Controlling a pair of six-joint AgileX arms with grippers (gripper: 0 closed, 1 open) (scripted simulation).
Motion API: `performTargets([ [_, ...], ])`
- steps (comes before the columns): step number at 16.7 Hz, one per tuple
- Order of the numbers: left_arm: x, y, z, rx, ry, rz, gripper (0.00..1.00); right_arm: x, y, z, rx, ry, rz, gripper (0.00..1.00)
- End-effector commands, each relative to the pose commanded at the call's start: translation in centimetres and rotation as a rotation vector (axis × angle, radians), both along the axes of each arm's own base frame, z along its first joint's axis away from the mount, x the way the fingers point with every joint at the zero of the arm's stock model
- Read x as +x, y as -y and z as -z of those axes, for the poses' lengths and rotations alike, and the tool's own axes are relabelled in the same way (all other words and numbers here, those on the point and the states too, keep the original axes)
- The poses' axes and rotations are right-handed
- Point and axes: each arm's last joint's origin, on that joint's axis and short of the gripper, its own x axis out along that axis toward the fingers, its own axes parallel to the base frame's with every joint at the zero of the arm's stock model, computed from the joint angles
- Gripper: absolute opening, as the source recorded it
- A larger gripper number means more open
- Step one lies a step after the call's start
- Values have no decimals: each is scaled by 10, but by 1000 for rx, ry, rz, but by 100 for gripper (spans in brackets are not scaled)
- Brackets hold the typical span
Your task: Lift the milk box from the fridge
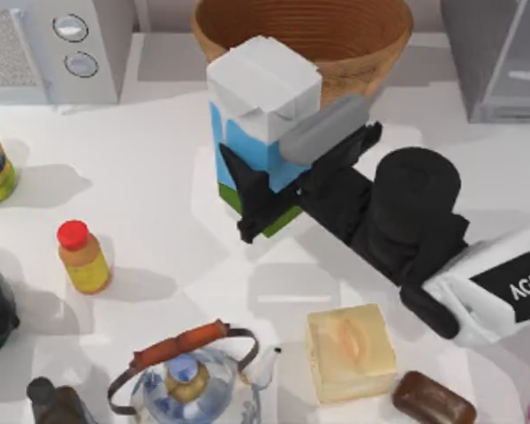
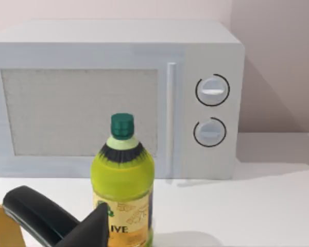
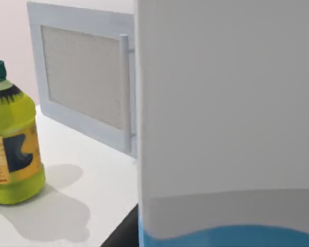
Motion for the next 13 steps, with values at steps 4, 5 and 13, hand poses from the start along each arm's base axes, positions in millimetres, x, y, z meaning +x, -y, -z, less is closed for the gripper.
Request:
performTargets([
  [4,0,0,0,0,0,0,100,0,-7,8,2,1,-15,0],
  [5,0,0,0,0,0,0,100,0,-7,8,2,1,-15,0],
  [13,0,0,0,0,0,0,100,22,-31,26,4,7,-24,0],
])
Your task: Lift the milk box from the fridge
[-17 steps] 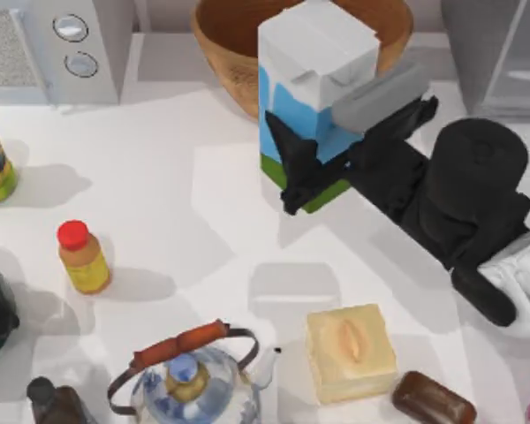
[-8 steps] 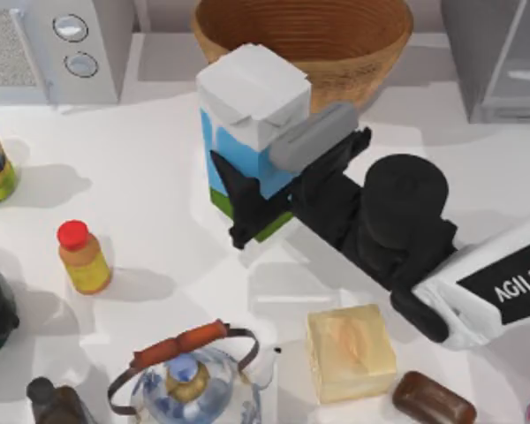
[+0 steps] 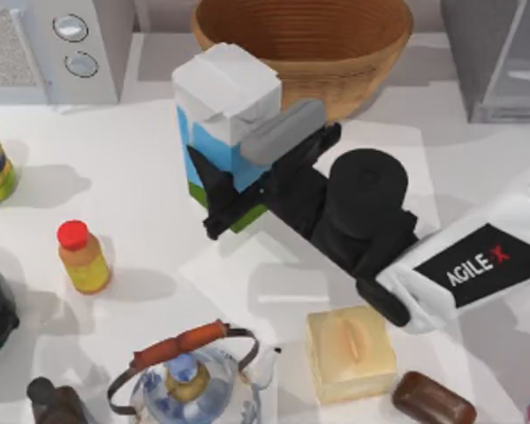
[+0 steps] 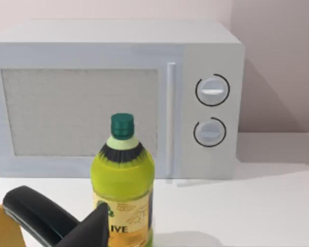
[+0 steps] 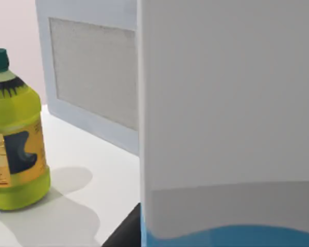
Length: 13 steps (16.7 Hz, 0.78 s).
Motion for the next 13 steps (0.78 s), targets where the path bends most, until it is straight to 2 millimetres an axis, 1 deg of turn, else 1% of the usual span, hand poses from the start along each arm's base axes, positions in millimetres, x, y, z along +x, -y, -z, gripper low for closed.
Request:
performTargets([
  [2,0,0,0,0,0,0,100,11,-9,11,-1,-3,6,0],
  [4,0,0,0,0,0,0,100,16,-14,18,-2,-6,9,0],
  [8,0,0,0,0,0,0,100,17,-14,18,-2,-7,9,0],
  [13,0,0,0,0,0,0,100,17,-14,18,-2,-7,9,38],
])
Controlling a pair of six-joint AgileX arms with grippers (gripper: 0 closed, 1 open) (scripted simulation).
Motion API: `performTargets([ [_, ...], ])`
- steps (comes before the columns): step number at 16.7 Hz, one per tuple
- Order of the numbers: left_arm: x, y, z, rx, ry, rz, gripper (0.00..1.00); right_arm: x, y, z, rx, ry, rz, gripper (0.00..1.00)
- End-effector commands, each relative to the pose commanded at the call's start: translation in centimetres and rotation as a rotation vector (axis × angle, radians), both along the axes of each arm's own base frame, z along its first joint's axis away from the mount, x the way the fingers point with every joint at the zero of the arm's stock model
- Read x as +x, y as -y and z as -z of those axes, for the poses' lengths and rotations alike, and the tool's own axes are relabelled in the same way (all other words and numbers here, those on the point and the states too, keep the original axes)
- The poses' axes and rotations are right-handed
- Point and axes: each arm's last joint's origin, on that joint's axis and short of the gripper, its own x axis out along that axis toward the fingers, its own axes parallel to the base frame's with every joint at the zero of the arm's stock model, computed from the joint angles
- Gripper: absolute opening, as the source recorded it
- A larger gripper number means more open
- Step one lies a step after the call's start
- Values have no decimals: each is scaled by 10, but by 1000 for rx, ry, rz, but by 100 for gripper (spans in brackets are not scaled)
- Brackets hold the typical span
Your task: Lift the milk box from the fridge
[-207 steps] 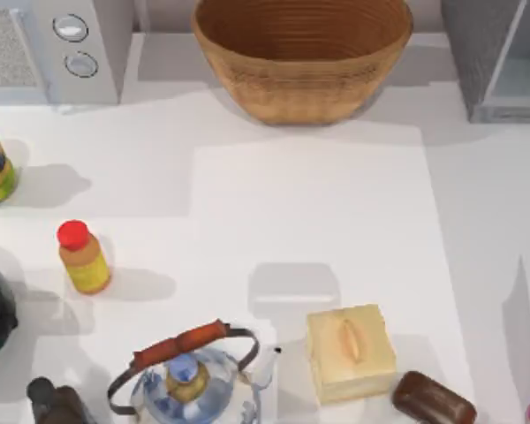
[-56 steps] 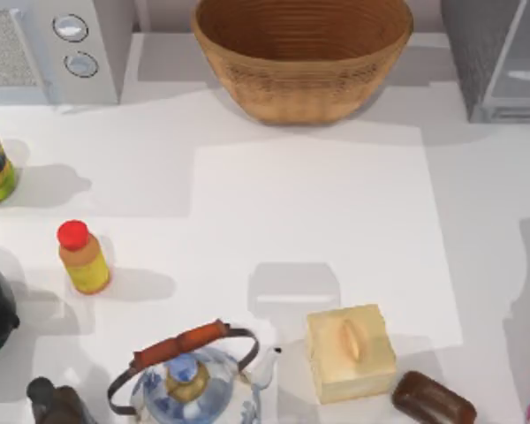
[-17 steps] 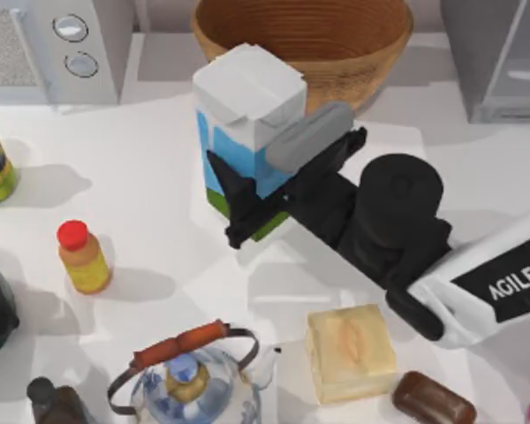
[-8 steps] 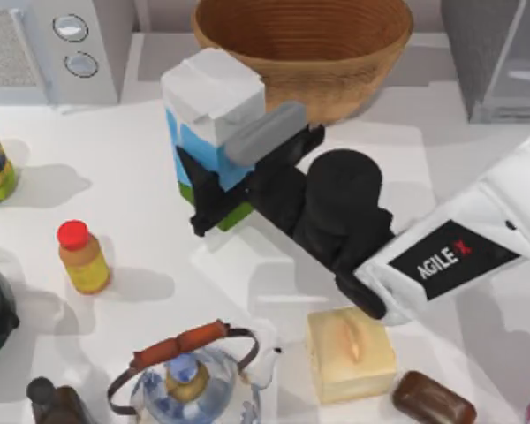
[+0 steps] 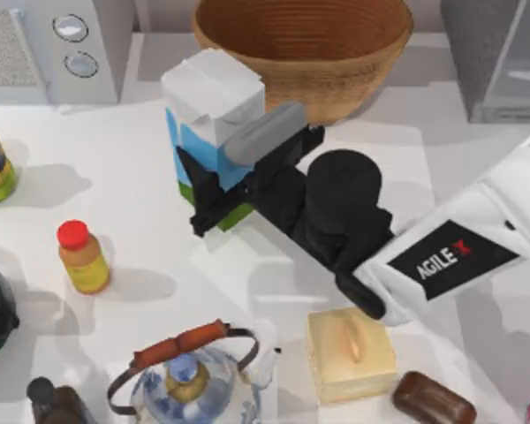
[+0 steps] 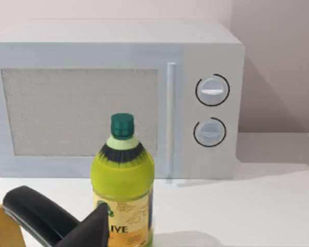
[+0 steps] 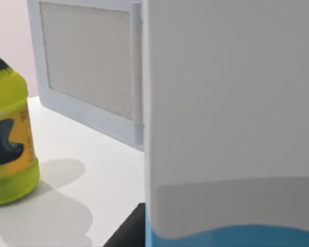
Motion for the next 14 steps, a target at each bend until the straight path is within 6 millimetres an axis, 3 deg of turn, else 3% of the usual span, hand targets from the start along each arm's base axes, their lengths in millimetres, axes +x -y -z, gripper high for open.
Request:
performTargets([
  [8,0,0,0,0,0,0,100,0,0,0,0,0,0,98],
  [14,0,0,0,0,0,0,100,0,0,0,0,0,0,100],
])
